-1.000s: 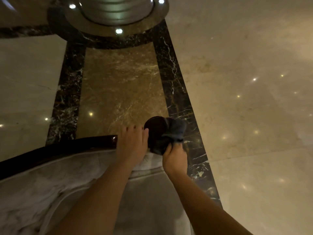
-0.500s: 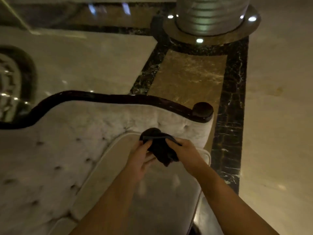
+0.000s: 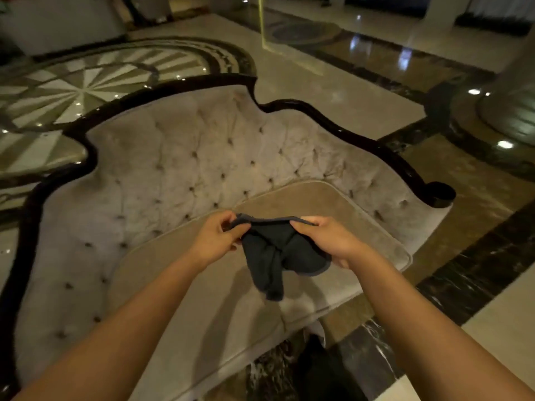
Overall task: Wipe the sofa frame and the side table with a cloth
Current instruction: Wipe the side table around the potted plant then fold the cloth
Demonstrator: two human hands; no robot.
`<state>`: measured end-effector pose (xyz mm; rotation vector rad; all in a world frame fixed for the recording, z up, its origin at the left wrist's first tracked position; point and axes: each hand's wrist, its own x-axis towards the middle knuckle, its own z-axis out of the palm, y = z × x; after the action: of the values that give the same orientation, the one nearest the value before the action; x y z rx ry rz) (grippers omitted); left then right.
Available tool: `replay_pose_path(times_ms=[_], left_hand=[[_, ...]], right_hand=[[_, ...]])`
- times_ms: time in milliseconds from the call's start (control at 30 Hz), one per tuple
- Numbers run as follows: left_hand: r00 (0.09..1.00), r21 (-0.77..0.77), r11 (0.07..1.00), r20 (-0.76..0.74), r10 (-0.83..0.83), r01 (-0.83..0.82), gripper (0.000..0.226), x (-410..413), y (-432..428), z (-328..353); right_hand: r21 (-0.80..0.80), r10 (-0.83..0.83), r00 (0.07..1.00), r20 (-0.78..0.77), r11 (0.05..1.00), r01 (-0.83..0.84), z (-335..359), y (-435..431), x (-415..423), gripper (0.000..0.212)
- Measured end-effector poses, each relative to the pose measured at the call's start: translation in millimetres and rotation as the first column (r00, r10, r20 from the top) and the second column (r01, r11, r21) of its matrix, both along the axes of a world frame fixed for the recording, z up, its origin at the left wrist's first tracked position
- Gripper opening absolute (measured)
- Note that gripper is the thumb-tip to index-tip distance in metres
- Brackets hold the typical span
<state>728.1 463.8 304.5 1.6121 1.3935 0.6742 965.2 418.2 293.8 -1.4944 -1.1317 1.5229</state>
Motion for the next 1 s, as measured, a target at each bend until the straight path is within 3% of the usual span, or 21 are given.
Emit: replay_pose_path(times_ms=[133, 233, 433, 467, 600, 667, 800, 1000], left_hand=[[0.938, 0.253, 0.966, -0.346, 0.037, 0.055, 0.029, -78, -75, 30], [0.897, 0.34, 0.94, -0.418, 0.146, 0.005, 0.024, -122, -133, 45], [0.893, 0.134, 0.901, -0.137, 0.428, -0.412, 0.027, -183, -272, 40], [0.841, 0.108, 0.845, -0.097, 0.533, -0.523, 0.027, -196, -318, 32], [0.703, -0.009, 0.704, -0.051, 0.709, -0.71, 0.029, -212, -431, -4], [0.625, -0.03, 0.625, -0.054, 0.779, -0.78, 0.017, -226, -482, -20], [0.485, -0.051, 0.484, -0.014, 0.874, -0.874, 0.021, -265, -559, -35], [0.407, -0.114, 0.412, 0.068, 0.911, -0.904, 0.026, -365, -649, -51]], right_hand=[[0.083, 0.214, 0.942, 0.26, 0.967, -0.242, 23, -32, -47, 0.024], [0.136, 0.36, 0.846, 0.392, 0.887, -0.441, 40, -47, -85, 0.025], [0.082, 0.636, 0.578, 0.511, 0.633, -0.77, 46, -88, -153, 0.028], [0.049, 0.714, 0.473, 0.516, 0.527, -0.848, 41, -106, -175, 0.03], [0.008, 0.811, 0.248, 0.53, 0.287, -0.958, 19, -166, -216, 0.034], [0.005, 0.824, 0.204, 0.528, 0.238, -0.971, 7, -201, -246, 0.028], [0.024, 0.847, 0.154, 0.509, 0.164, -0.986, -8, -257, -308, 0.024], [-0.053, 0.863, 0.118, 0.49, 0.165, -0.985, -28, -324, -424, 0.028]])
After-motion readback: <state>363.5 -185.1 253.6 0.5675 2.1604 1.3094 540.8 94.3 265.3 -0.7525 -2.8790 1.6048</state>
